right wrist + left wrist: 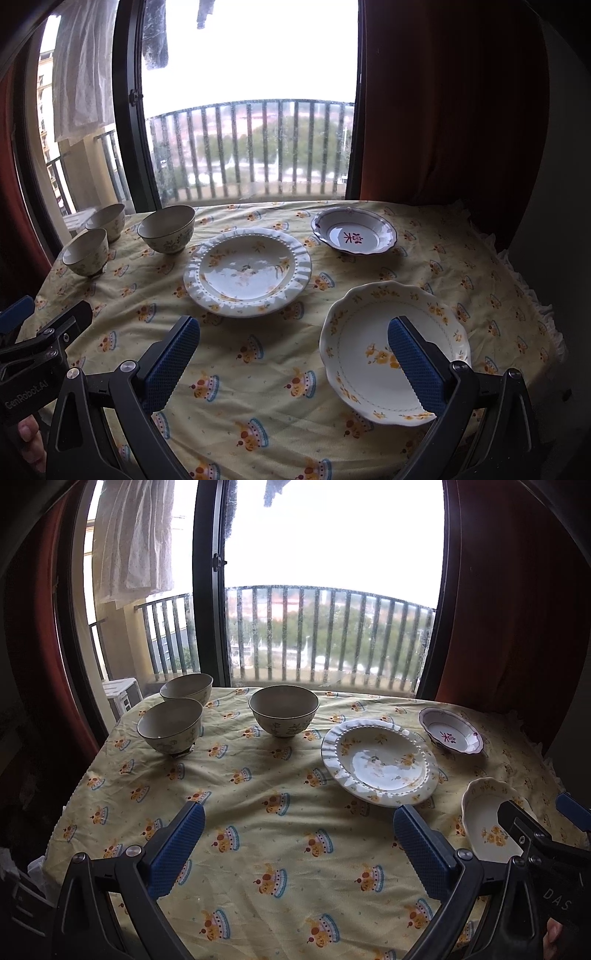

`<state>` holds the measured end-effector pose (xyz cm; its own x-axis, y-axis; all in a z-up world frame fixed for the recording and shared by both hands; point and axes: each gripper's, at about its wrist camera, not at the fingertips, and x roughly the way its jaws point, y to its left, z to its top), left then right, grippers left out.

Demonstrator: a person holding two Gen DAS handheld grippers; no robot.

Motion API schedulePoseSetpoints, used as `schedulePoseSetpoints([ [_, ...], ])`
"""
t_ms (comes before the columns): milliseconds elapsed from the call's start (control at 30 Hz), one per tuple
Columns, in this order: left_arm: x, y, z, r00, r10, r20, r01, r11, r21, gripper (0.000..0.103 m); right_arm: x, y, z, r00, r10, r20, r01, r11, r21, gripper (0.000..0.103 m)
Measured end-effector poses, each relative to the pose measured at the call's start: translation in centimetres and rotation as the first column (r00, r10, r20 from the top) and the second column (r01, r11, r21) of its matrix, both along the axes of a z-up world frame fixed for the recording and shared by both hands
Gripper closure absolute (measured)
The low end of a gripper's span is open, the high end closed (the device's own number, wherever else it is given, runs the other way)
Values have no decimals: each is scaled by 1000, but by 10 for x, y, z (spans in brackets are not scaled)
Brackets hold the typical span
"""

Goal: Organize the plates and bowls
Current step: 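Move both grippers toward the large scalloped yellow-flower plate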

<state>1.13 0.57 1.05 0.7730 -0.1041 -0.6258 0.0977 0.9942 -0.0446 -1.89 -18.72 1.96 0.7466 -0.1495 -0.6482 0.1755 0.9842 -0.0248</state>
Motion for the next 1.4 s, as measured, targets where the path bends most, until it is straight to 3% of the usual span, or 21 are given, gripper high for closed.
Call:
schedulePoseSetpoints([
  [700, 5, 7, -1, 1000, 4, -4, -4, 1000, -4, 0, 7, 3, -5, 1000, -19, -15, 19, 1000, 23, 0],
  [1400, 6, 16, 2, 999, -51, 12, 51, 999, -11, 0, 0, 13, 1, 997, -75, -7, 75, 997, 12, 0],
])
